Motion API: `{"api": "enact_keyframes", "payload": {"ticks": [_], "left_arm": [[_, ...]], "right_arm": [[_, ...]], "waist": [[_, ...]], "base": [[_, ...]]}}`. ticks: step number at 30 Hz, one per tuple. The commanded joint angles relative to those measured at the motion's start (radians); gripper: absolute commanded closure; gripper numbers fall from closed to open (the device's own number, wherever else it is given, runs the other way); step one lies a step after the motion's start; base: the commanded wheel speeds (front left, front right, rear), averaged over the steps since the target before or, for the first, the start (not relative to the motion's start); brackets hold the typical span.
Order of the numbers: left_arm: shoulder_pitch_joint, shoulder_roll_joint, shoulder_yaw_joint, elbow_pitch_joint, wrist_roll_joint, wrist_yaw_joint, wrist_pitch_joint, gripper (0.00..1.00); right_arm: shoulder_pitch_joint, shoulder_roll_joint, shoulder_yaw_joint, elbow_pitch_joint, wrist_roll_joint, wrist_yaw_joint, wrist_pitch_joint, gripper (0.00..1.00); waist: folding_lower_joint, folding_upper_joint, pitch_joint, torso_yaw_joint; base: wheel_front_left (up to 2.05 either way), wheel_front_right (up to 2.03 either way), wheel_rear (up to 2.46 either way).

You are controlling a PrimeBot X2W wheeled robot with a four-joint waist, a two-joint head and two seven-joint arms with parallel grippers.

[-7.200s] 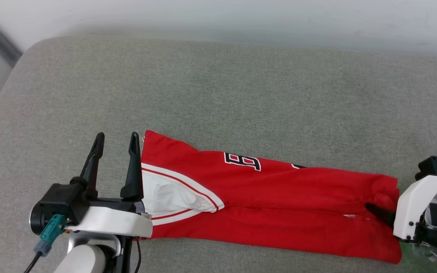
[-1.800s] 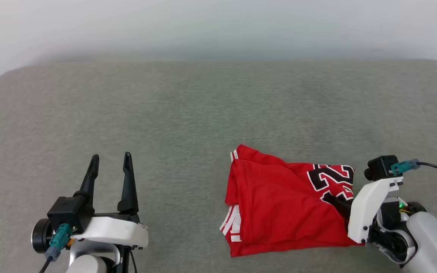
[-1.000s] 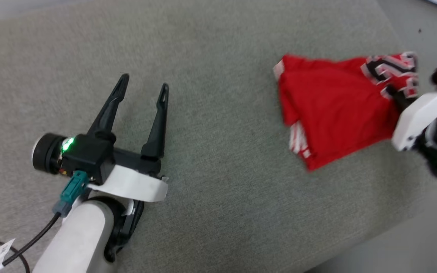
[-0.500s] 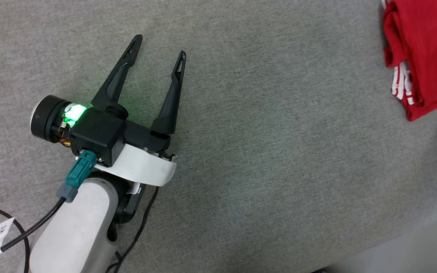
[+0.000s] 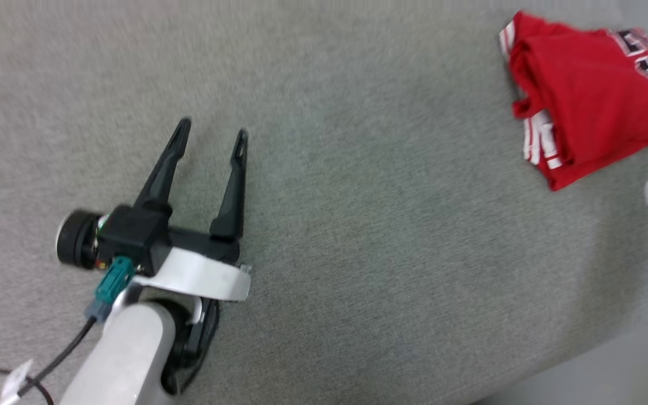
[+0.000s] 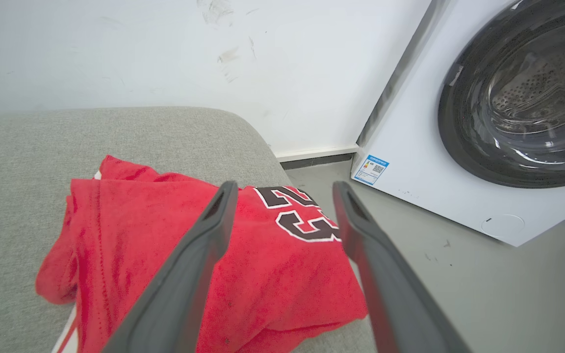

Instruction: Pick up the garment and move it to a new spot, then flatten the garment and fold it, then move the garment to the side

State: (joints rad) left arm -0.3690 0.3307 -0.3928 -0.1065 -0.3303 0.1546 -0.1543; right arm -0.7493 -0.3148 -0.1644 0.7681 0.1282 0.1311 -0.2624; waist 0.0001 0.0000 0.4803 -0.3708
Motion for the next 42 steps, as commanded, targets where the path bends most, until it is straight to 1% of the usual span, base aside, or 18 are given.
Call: {"api": "enact_keyframes", "payload": {"ticks": [1,6,9,11,12,14,15,19,22,25,29,36,42], "left_arm": [[0.030,-0.011,0.006,0.008,-0.011,0.011,-0.013,0.00],[0.103,-0.031,0.033,0.041,-0.052,0.034,-0.053,0.00],[0.143,-0.043,0.046,0.053,-0.071,0.048,-0.066,0.00],[0.166,-0.046,0.056,0.060,-0.082,0.056,-0.074,0.00],[0.184,-0.053,0.064,0.071,-0.092,0.058,-0.081,0.00],[0.199,-0.060,0.074,0.080,-0.100,0.064,-0.089,0.00],[0.199,-0.060,0.074,0.080,-0.100,0.064,-0.089,0.00],[0.231,-0.070,0.098,0.099,-0.111,0.075,-0.098,0.00],[0.257,-0.067,0.119,0.111,-0.114,0.081,-0.104,0.00],[0.286,-0.057,0.144,0.124,-0.118,0.083,-0.107,0.00],[0.327,-0.048,0.157,0.139,-0.118,0.075,-0.109,0.00],[0.391,-0.043,0.149,0.158,-0.113,0.058,-0.111,0.00],[0.405,-0.044,0.140,0.173,-0.118,0.050,-0.111,0.00]], "right_arm": [[0.049,0.019,0.002,-0.028,-0.008,-0.001,-0.002,0.00],[0.197,0.071,0.028,-0.129,-0.003,-0.001,-0.001,0.00],[0.276,0.099,0.061,-0.199,0.015,-0.001,0.018,0.00],[0.328,0.113,0.082,-0.246,0.033,-0.001,0.035,0.00],[0.375,0.132,0.102,-0.289,0.055,-0.001,0.055,0.00],[0.413,0.150,0.125,-0.335,0.066,0.000,0.071,0.00],[0.413,0.150,0.125,-0.335,0.066,0.000,0.071,0.00],[0.477,0.183,0.163,-0.421,0.084,-0.001,0.099,0.00],[0.507,0.201,0.181,-0.484,0.086,-0.001,0.112,0.00],[0.548,0.205,0.189,-0.547,0.085,-0.001,0.123,0.00],[0.614,0.215,0.181,-0.636,0.076,-0.001,0.151,0.00],[0.757,0.239,0.173,-0.784,0.044,-0.001,0.221,0.00],[0.823,0.250,0.159,-0.869,0.026,0.000,0.260,0.00]], "waist": [[-0.0001,0.0000,-0.091,0.006],[-0.0001,0.0000,-0.193,0.042],[-0.0001,0.0000,-0.234,0.071],[-0.0001,0.0000,-0.254,0.095],[-0.0001,0.0000,-0.276,0.126],[-0.0001,0.0000,-0.293,0.158],[-0.0001,0.0000,-0.293,0.158],[-0.0001,0.0000,-0.328,0.230],[-0.0001,0.0000,-0.355,0.273],[-0.0001,0.0000,-0.384,0.305],[-0.0001,0.0000,-0.424,0.327],[-0.0001,0.0000,-0.481,0.324],[-0.0001,0.0000,-0.491,0.326]], "base": [[0.00,0.00,0.00],[0.00,0.00,0.00],[0.00,0.00,0.00],[0.00,0.00,0.00],[0.00,0.00,0.00],[0.00,0.00,0.00],[0.00,0.00,0.00],[0.00,0.00,0.00],[0.00,0.00,0.00],[0.00,0.00,0.00],[0.00,0.00,0.00],[0.00,0.00,0.00],[0.00,0.00,0.00]]}}
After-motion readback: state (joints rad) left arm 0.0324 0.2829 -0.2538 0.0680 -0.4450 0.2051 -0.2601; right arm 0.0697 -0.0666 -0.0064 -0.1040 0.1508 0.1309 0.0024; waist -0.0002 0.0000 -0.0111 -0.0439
